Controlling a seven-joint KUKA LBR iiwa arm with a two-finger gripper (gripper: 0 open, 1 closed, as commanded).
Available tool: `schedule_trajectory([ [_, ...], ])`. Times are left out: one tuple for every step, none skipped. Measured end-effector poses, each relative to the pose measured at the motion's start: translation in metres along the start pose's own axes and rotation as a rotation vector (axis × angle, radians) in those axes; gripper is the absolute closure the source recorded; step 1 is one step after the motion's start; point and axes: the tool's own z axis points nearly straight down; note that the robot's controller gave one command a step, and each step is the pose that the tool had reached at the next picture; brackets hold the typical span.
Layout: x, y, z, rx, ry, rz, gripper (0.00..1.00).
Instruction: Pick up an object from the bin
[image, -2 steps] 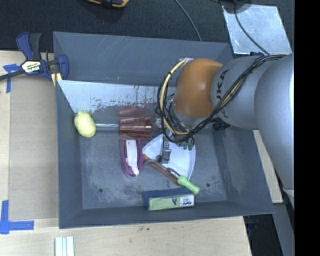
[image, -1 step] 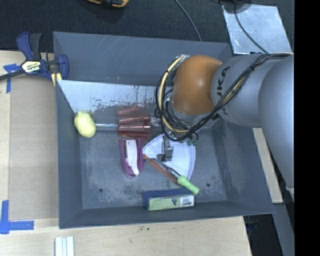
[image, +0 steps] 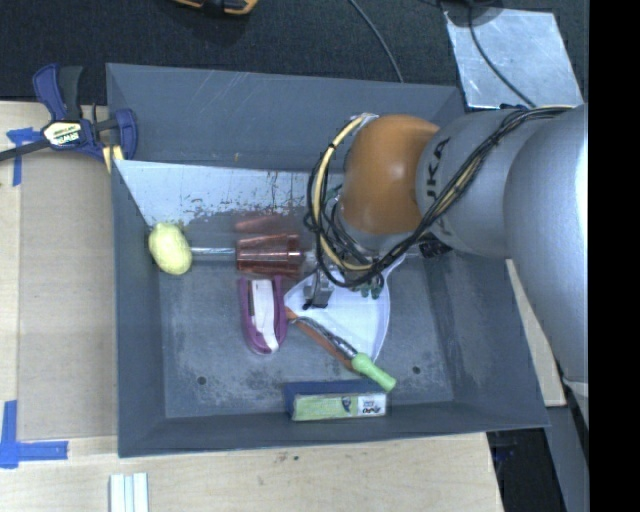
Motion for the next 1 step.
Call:
schedule_trajectory([
  [0.0, 0.0, 0.0, 0.0, 0.0, 0.0, 1.0],
])
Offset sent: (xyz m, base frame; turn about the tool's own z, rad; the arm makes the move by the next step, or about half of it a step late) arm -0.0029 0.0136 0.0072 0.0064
